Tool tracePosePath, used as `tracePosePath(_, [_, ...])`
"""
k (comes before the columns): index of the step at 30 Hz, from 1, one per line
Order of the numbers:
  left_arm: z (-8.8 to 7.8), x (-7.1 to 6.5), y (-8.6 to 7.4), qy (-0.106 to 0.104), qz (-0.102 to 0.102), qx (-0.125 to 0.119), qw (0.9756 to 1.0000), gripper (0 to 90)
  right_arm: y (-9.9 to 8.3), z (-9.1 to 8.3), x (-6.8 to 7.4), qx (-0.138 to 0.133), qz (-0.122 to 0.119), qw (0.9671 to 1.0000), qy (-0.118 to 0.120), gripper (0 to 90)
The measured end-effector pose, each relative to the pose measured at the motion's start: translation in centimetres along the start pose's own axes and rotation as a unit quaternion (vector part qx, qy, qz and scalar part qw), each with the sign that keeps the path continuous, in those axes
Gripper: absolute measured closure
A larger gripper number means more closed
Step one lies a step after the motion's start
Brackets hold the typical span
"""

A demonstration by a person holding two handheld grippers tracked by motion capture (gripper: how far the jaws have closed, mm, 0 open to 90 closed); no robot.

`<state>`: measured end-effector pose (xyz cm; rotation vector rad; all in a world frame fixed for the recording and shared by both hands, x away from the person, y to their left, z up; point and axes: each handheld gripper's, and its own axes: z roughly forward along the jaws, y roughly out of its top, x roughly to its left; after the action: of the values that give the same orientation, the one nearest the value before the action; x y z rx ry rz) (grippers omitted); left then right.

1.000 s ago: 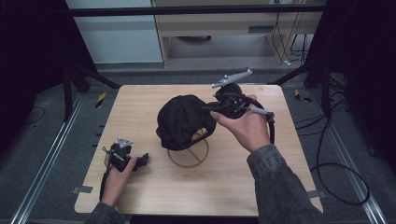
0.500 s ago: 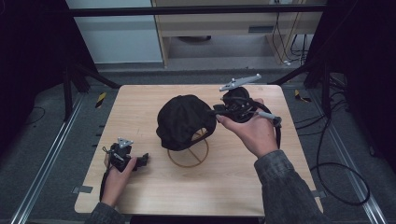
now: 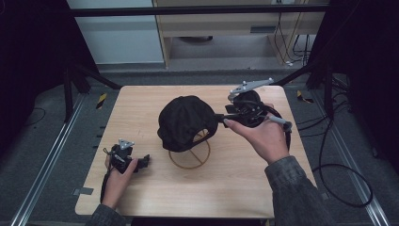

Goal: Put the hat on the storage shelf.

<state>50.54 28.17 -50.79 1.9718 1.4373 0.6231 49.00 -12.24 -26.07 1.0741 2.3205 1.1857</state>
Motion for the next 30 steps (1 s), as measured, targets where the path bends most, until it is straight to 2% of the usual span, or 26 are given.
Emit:
tracePosePath(3, [0.0, 0.0, 0.0, -0.001, 0.0, -0.001, 1.0, 0.0, -0.4, -0.3, -0.3, -0.003, 0.001, 1.0, -0.002, 48.6])
tracePosePath(18, [0.0, 0.0, 0.0, 0.0, 0.0, -0.001, 1.0, 0.0, -2.0, -1.7, -1.4, -0.015, 0.014, 0.9994, -0.028, 32.9])
tracePosePath(30, [0.0, 0.0, 0.0, 0.0, 0.001, 0.0, 1.0, 0.0, -3.6, -2.2, -2.6, -0.021, 0.027, 0.9975, -0.061, 15.2])
